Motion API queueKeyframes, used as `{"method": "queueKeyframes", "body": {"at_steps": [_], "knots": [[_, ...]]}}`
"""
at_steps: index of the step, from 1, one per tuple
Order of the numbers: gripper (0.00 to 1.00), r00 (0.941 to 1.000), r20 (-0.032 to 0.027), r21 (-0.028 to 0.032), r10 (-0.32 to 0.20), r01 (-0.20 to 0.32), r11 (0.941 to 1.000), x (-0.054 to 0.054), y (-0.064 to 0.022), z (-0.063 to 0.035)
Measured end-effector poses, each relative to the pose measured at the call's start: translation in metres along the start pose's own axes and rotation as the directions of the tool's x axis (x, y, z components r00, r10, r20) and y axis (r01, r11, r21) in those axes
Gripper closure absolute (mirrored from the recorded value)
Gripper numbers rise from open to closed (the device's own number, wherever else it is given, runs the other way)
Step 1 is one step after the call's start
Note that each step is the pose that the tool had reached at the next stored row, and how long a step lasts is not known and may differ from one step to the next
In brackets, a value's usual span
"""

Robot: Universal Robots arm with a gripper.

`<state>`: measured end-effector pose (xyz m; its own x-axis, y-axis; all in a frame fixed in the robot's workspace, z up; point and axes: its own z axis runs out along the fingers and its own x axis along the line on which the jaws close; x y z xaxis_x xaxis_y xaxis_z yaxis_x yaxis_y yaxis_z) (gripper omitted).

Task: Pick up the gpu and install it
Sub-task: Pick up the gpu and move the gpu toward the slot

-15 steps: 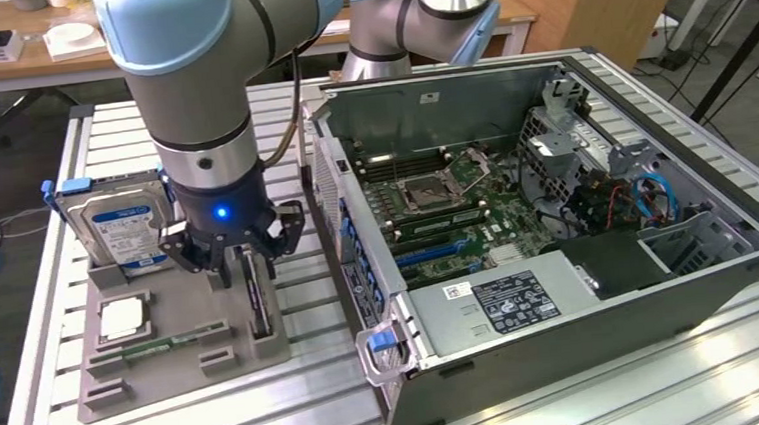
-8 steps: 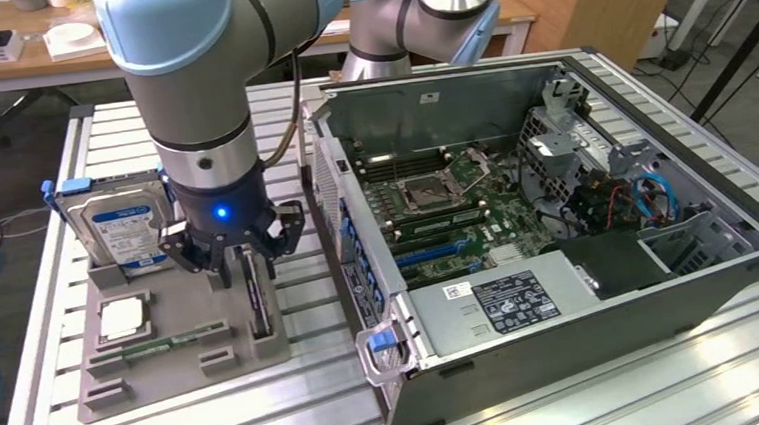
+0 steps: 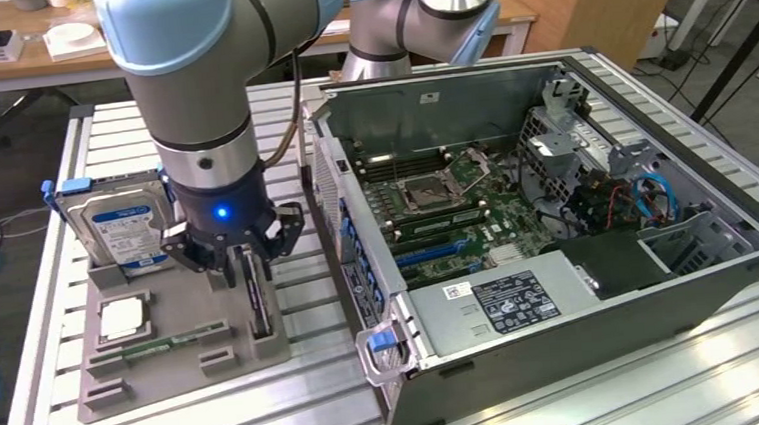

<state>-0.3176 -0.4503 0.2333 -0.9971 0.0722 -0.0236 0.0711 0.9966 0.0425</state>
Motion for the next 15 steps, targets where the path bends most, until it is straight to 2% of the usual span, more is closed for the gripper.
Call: {"method": "queueKeyframes", "body": {"at_steps": [8,10,11,15], "knots": [[0.54,1.0,-0.0002,0.0002,0.0,0.0,1.0,-0.0008,0.0,-0.0001],[0.55,1.0,-0.0002,0.0002,0.0,0.0,1.0,-0.0008,0.0,-0.0001],[0.62,1.0,-0.0002,0.0002,0.0,0.0,1.0,-0.0008,0.0,-0.0001],[0.62,1.0,-0.0002,0.0002,0.0,0.0,1.0,-0.0007,0.0,-0.0001]]}}
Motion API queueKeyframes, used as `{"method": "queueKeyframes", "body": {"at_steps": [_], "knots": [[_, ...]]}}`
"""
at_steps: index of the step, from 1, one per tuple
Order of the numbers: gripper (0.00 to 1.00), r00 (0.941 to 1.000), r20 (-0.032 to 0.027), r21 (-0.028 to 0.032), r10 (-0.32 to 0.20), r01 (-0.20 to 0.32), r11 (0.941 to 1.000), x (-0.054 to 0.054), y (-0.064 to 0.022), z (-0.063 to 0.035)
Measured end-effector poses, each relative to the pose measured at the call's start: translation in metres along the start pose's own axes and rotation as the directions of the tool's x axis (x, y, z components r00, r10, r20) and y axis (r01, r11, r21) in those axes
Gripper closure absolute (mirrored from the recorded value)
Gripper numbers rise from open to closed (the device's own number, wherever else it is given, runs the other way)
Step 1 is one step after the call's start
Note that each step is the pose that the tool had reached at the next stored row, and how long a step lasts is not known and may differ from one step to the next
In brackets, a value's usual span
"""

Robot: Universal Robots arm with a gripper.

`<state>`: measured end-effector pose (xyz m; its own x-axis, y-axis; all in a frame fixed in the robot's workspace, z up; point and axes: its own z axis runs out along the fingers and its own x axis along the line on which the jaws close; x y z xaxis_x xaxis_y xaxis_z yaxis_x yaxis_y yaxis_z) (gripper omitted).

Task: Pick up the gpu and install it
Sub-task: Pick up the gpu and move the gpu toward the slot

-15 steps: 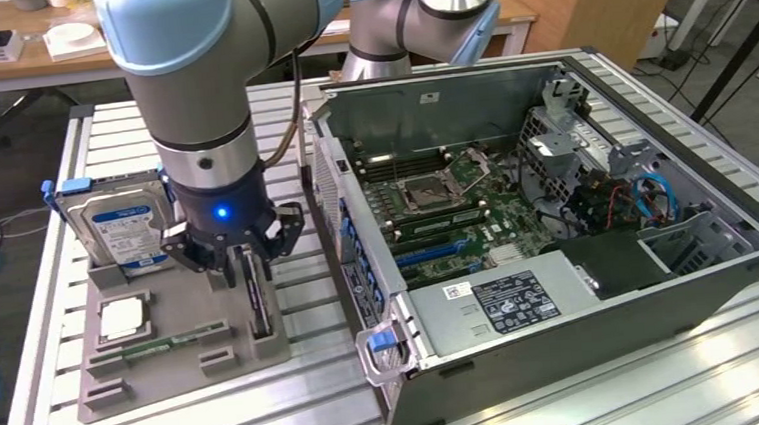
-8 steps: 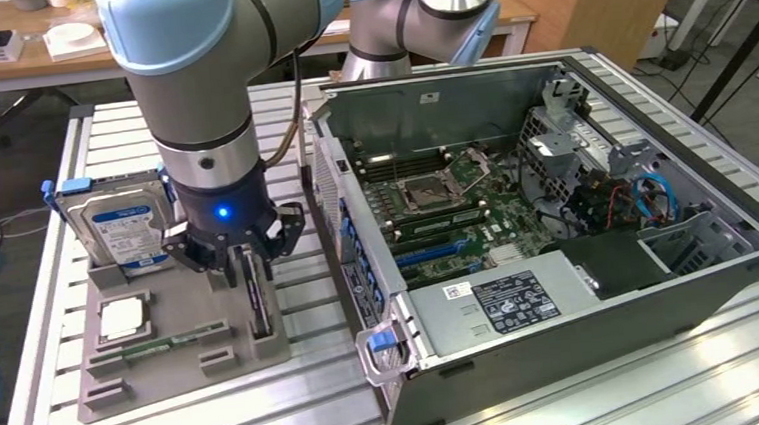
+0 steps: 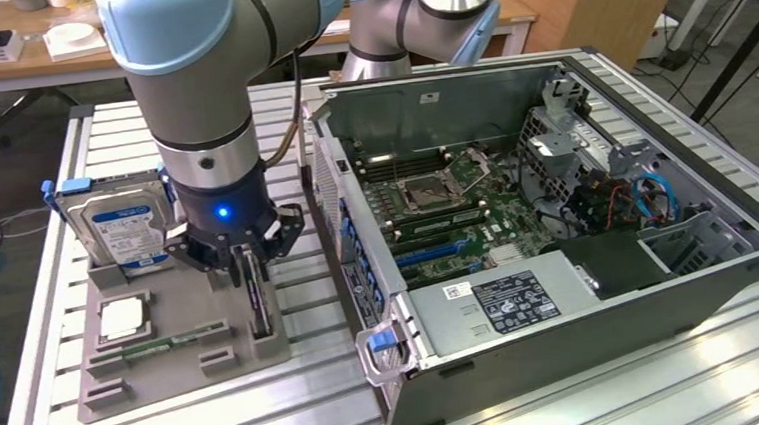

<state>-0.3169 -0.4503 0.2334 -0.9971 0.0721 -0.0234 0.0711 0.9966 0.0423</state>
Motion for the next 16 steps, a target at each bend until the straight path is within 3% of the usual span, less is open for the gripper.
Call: {"method": "queueKeyframes", "body": {"at_steps": [16], "knots": [[0.62,1.0,0.0001,-0.0001,0.0,0.0,1.0,0.0016,-0.0001,0.0]]}}
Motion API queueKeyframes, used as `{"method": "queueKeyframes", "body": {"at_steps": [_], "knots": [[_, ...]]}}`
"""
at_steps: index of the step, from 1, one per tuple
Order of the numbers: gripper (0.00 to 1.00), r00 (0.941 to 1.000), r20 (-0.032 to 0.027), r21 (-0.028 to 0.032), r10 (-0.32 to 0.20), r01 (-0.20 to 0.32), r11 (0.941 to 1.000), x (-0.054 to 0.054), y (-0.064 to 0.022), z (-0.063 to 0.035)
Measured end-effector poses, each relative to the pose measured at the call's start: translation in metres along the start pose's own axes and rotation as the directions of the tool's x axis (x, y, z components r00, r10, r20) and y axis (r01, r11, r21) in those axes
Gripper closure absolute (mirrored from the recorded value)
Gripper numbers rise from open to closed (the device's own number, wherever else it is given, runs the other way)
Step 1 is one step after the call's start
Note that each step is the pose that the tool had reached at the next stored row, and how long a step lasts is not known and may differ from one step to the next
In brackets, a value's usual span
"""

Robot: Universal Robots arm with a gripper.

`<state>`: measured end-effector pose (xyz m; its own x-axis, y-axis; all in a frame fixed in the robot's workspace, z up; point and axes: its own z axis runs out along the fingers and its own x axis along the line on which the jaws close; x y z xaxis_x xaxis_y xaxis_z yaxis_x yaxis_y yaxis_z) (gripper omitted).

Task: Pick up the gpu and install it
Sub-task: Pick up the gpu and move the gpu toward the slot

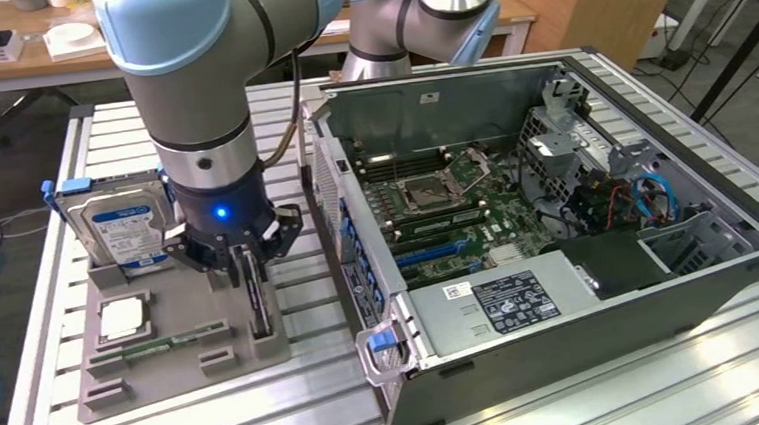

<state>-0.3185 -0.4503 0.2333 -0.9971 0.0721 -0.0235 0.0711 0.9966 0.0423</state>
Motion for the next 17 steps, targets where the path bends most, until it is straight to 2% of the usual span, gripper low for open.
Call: {"method": "queueKeyframes", "body": {"at_steps": [9,11,12,17], "knots": [[0.62,1.0,-0.0003,0.0001,0.0,0.0,1.0,-0.0013,0.0001,0.0],[0.63,1.0,-0.0003,0.0001,0.0,0.0,1.0,-0.0012,0.0001,0.0],[0.7,1.0,-0.0002,0.0001,0.0,0.0,1.0,-0.0013,0.0001,0.0],[0.7,1.0,-0.0002,0.0001,0.0,0.0,1.0,-0.0013,0.0001,0.0]]}}
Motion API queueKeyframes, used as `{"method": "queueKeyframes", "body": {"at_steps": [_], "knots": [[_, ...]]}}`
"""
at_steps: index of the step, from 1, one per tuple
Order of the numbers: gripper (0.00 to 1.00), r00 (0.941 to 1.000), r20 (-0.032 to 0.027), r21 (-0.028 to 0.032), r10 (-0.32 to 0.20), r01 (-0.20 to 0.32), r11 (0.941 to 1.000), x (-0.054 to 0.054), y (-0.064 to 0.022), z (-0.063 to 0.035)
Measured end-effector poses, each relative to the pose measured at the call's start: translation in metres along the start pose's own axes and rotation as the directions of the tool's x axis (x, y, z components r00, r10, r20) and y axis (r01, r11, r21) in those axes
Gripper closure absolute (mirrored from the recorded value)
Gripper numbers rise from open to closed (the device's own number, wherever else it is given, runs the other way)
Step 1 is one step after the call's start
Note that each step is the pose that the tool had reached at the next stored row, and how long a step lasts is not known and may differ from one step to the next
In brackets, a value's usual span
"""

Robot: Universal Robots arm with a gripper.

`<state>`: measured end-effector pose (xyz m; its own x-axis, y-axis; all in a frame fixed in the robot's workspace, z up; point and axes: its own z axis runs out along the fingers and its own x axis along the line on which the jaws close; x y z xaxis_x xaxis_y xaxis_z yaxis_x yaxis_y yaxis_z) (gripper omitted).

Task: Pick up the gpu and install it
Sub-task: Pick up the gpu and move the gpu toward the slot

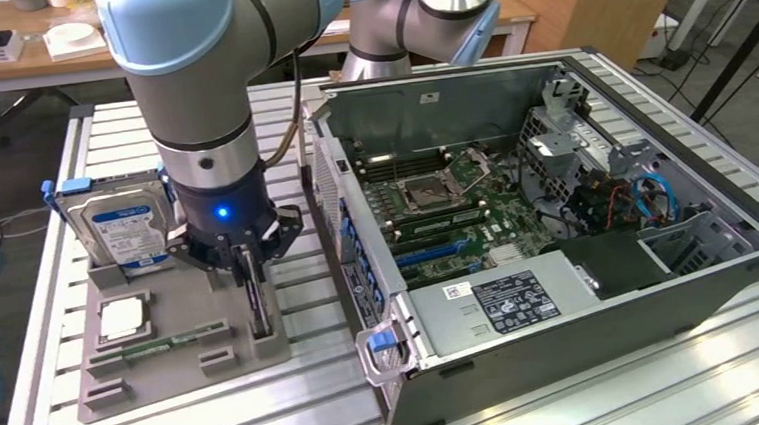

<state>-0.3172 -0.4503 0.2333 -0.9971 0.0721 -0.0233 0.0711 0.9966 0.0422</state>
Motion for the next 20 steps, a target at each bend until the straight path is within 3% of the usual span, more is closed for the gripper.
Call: {"method": "queueKeyframes", "body": {"at_steps": [20], "knots": [[0.73,1.0,0.0,0.0,0.0,0.0,1.0,0.0,0.0,0.0]]}}
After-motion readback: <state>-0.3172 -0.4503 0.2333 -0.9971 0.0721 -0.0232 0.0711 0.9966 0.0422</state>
